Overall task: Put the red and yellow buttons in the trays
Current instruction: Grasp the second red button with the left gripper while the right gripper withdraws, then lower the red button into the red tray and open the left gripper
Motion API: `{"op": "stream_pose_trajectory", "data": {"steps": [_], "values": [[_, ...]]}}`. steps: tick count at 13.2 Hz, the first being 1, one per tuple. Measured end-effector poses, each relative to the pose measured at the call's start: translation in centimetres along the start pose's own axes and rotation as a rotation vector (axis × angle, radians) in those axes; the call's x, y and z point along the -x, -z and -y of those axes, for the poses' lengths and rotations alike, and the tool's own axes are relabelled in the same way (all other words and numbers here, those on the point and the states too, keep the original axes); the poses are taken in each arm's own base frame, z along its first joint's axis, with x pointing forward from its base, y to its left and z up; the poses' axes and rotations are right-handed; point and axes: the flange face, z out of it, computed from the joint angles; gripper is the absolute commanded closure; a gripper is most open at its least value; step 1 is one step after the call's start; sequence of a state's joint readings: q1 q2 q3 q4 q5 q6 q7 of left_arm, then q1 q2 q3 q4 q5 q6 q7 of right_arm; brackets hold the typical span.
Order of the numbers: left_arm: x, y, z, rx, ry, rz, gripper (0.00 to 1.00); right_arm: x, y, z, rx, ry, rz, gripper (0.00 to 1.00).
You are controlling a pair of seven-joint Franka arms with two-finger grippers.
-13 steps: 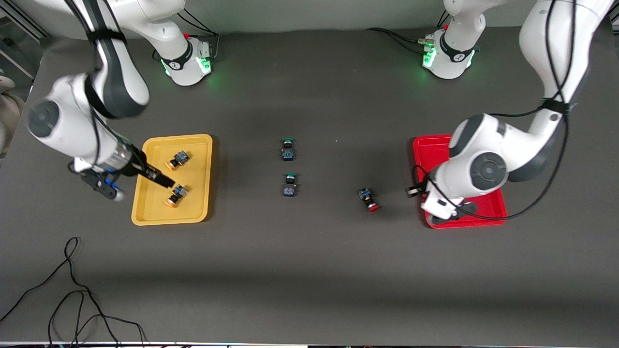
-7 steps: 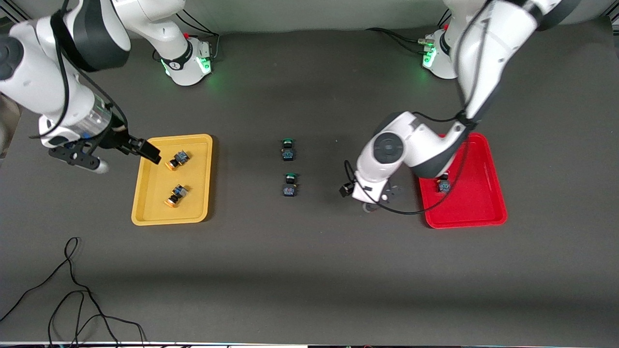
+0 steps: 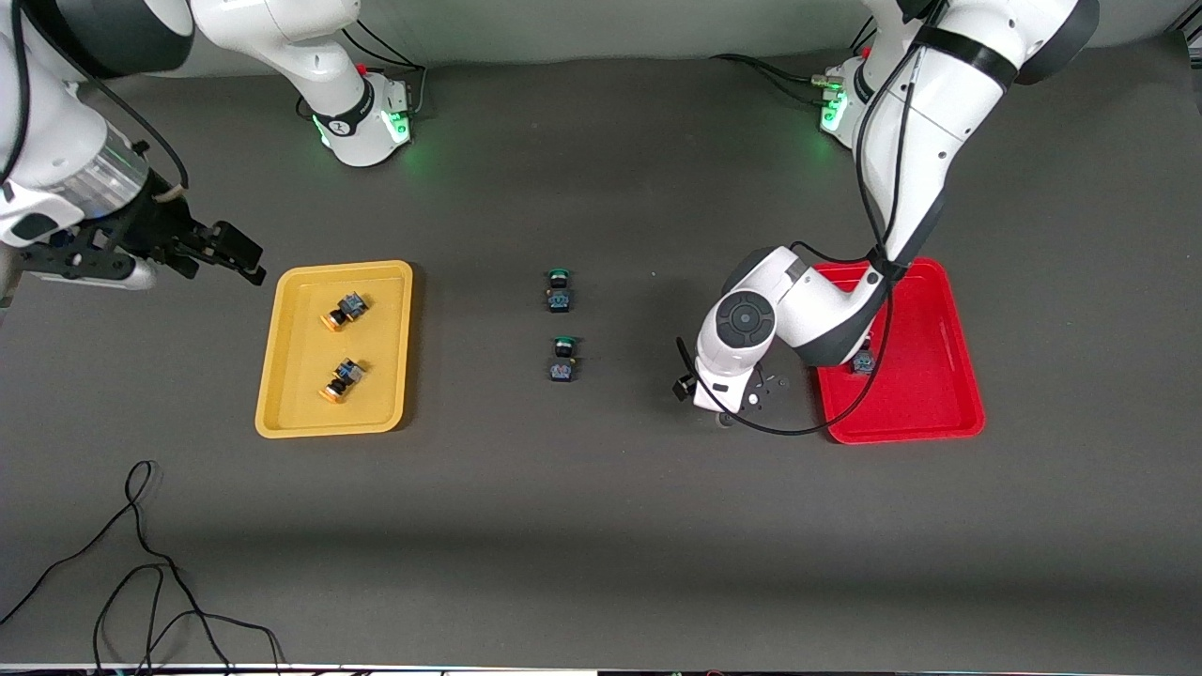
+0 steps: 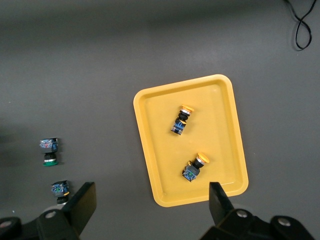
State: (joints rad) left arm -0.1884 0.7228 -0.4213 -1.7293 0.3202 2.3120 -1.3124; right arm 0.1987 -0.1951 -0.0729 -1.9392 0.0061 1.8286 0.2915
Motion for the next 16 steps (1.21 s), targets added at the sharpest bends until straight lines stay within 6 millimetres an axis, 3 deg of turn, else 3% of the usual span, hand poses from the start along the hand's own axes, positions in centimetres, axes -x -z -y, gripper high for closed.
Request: {"op": "stream_pose_trajectory", "data": {"steps": [1,3,7,10,12,13,15,16], "values": [[-0.1,-0.2,0.1,-0.003,-0.001,-0.002,0.69,0.2,0.6,0.2,0.002,0.011,-0.008,0.00],[-0.1,-0.5,0.1,-0.007,-0.002,0.000,0.99,0.7,1.1,1.0,0.011,0.033,-0.020,0.00],[-0.2,-0.4,0.0,-0.005,-0.002,-0.001,1.00,0.4,1.1,0.0,0.022,0.017,-0.025,0.00],[-1.1,1.6,0.0,-0.043,-0.023,0.004,1.00,1.3,2.2,-0.2,0.028,0.020,-0.013,0.00],[-2.9,7.4,1.4,-0.048,-0.102,0.079,1.00,2.6,3.5,-0.4,0.034,0.024,0.001,0.00],[-4.8,11.4,3.5,-0.046,-0.165,0.125,1.00,3.2,4.2,-0.3,0.035,0.029,-0.002,0.00],[-9.3,17.7,10.0,-0.063,-0.289,0.186,1.00,3.6,4.7,0.1,0.035,0.038,-0.008,0.00],[-11.5,19.1,13.3,-0.072,-0.342,0.204,1.00,3.5,4.5,0.1,0.035,0.038,-0.007,0.00]]}}
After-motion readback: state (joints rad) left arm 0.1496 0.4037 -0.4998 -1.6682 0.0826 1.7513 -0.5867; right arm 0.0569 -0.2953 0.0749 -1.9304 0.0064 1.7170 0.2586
